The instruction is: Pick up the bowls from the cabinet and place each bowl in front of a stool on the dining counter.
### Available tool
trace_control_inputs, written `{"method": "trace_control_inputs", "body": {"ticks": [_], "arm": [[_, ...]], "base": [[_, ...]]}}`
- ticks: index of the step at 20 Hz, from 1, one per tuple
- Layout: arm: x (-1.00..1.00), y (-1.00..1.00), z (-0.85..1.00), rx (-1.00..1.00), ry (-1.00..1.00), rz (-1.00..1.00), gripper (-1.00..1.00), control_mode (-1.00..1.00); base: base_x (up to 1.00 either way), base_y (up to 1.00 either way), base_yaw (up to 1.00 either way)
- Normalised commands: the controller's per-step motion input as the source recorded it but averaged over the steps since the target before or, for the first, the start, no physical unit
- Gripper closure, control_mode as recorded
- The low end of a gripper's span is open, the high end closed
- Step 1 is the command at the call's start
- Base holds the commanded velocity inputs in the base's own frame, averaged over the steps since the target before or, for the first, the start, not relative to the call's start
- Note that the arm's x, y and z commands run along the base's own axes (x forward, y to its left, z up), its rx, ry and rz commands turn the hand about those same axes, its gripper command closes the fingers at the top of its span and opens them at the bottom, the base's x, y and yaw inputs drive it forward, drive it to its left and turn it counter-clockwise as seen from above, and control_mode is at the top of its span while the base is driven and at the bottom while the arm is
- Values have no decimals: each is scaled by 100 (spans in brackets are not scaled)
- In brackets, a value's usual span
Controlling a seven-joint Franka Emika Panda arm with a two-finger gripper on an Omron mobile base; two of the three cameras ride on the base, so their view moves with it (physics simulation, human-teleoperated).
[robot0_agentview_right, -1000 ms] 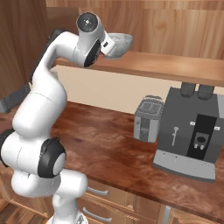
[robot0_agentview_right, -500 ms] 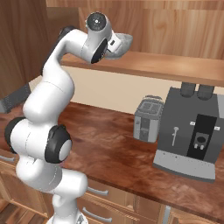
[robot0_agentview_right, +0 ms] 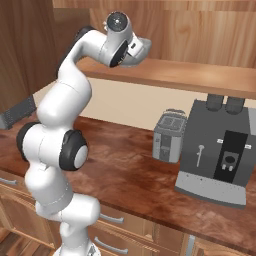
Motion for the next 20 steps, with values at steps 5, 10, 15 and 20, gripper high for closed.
{"method": "trace_control_inputs", "body": {"ticks": [5,10,15,20], "arm": [[27,0,-2,0,5,0,-100,-100],[13,0,-14,0,11,0,-100,-100],[1,0,-29,-6,14,0,-100,-100],[10,0,-15,-1,5,0,-100,-100]], "base": [[0,0,0],[0,0,0],[0,0,0],[0,0,0]]}}
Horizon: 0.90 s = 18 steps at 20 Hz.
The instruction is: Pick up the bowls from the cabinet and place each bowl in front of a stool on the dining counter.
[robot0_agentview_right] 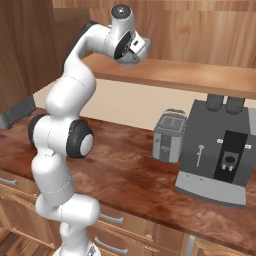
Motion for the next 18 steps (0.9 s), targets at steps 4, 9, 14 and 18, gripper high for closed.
{"method": "trace_control_inputs", "body": {"ticks": [4,9,14,18], "arm": [[15,0,-8,0,2,-1,100,-100],[-8,-2,-12,0,-8,-1,100,-100],[-97,-36,-20,3,-11,-13,100,-100],[-100,-28,-1,6,0,-13,100,-100]], "base": [[0,0,0],[0,0,0],[0,0,0],[0,0,0]]}}
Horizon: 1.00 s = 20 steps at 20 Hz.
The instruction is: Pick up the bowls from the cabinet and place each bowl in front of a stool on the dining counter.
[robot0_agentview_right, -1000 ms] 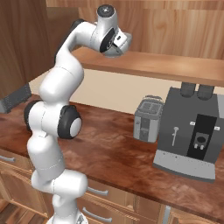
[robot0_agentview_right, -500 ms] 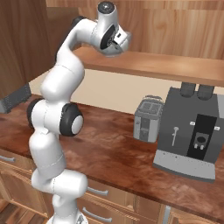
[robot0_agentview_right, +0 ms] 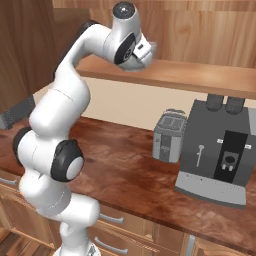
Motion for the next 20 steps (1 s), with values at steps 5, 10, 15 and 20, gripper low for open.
{"method": "trace_control_inputs", "body": {"ticks": [5,10,15,20], "arm": [[-100,-10,-2,6,1,-12,100,-100],[-100,4,1,4,-9,-10,100,-100],[-100,16,31,2,-27,-10,100,-100],[-100,13,34,2,-23,-3,100,-100]], "base": [[0,0,0],[0,0,0],[0,0,0],[0,0,0]]}}
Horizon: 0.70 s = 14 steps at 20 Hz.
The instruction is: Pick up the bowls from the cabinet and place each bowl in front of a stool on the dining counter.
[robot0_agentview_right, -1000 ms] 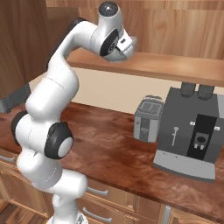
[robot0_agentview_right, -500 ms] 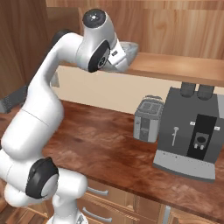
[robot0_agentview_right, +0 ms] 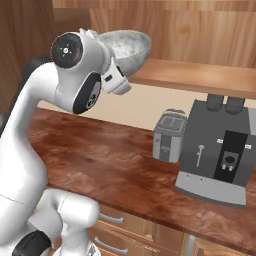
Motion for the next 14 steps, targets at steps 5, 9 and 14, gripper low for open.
{"method": "trace_control_inputs", "body": {"ticks": [5,9,14], "arm": [[-74,4,-4,0,5,1,100,-100],[-50,0,-14,0,20,8,100,-100],[-23,1,-13,0,18,13,100,-100]], "base": [[0,0,0],[0,0,0],[0,0,0]]}}
